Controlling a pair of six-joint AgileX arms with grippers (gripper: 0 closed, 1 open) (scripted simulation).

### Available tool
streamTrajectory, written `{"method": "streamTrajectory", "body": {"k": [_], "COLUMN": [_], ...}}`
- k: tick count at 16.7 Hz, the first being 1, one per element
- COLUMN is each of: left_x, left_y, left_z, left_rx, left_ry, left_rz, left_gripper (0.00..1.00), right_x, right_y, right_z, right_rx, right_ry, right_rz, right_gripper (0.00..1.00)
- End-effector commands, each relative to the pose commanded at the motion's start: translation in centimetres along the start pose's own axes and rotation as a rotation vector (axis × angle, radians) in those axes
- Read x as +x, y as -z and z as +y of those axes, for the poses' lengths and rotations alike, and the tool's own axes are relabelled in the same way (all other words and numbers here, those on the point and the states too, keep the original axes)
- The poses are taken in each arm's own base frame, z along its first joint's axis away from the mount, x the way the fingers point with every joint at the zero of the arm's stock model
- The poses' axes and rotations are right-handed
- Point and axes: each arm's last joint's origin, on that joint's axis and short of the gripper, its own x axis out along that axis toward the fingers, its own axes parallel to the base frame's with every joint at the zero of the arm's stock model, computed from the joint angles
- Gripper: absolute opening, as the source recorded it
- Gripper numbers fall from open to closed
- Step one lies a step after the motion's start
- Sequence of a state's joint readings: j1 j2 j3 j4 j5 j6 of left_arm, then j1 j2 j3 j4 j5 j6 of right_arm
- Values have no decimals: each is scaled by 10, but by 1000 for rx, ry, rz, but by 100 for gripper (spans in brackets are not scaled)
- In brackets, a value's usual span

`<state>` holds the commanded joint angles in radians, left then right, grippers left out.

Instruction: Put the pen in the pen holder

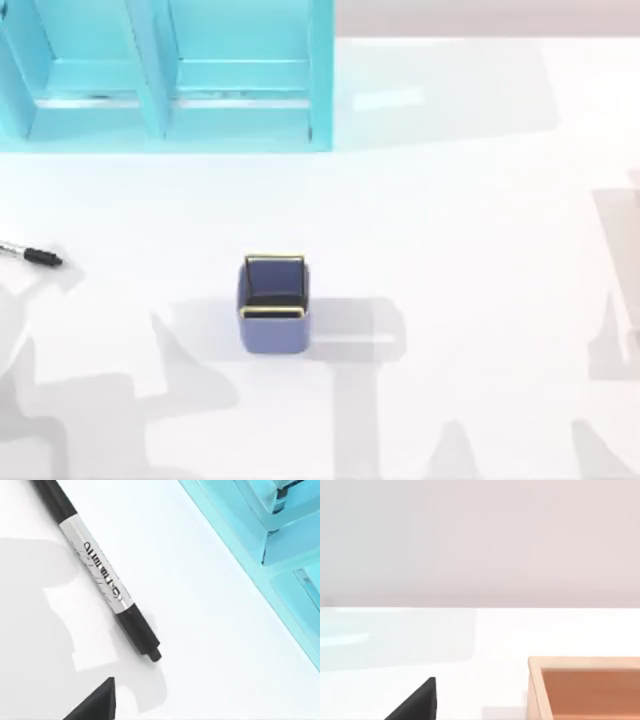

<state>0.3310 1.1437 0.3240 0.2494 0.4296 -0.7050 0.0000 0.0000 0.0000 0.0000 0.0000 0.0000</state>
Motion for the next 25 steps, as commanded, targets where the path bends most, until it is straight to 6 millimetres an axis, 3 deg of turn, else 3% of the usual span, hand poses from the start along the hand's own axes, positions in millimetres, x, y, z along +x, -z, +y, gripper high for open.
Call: {"method": "streamTrajectory", "body": {"k": [5,9,17,20,25], "left_x": [37,53,58,82,139], "left_y": [-21,-27,-28,-30,-17], "left_z": [37,59,60,59,65], "left_rx": [-352,-509,-524,-526,-530], "left_ry": [-50,-66,-65,-61,-71], "left_rz": [108,149,152,148,156], "left_gripper": [100,100,100,100,100], "right_x": [0,0,0,0,0], "right_y": [0,0,0,0,0], "right_z": [0,0,0,0,0], "right_rx": [0,0,0,0,0], "right_ry": [0,0,0,0,0], "right_rz": [0,0,0,0,0], "right_gripper": [100,100,100,100,100]}}
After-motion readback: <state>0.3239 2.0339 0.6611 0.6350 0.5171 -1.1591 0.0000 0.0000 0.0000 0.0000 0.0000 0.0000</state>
